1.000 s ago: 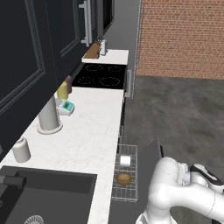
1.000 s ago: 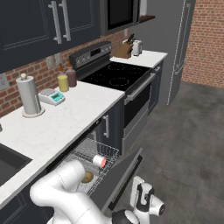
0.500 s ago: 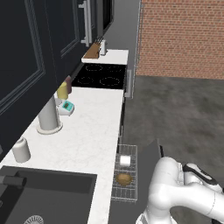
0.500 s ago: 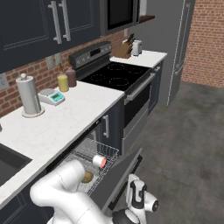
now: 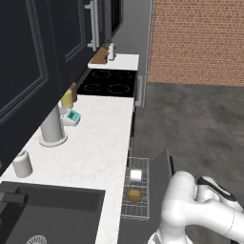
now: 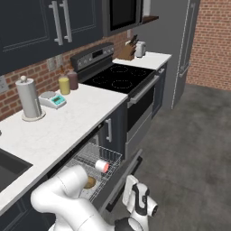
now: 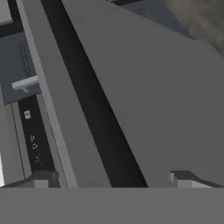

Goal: Pick up the cup and bowl from the counter, place them in the dishwasher, and close the dishwasher door.

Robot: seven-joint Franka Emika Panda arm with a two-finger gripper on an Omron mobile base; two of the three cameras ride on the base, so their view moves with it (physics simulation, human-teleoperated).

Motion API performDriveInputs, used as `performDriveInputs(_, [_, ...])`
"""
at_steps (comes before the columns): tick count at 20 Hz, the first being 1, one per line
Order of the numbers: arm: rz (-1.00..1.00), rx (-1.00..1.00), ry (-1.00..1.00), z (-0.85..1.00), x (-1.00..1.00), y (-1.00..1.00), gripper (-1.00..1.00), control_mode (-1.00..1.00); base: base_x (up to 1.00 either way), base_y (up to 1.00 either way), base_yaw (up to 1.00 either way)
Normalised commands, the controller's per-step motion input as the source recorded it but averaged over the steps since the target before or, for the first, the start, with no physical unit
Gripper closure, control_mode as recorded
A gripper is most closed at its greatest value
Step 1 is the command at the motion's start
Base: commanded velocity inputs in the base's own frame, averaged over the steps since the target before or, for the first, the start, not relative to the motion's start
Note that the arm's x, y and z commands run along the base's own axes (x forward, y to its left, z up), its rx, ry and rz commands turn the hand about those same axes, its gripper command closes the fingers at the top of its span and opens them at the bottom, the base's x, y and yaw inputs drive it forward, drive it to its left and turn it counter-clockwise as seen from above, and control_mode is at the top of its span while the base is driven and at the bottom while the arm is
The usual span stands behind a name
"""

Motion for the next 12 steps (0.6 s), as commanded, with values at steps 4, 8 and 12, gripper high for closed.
performDriveInputs(4, [0.15,0.28,-0.14,-0.06,0.35,1.00,-1.00,-1.00,0.00,0.00,0.00])
performDriveInputs(8, [0.12,0.25,-0.12,-0.27,0.32,0.99,-1.00,-1.00,0.00,0.00,0.00])
performDriveInputs(12, [0.10,0.20,-0.09,-0.55,0.24,1.00,-1.00,-1.00,0.00,0.00,0.00])
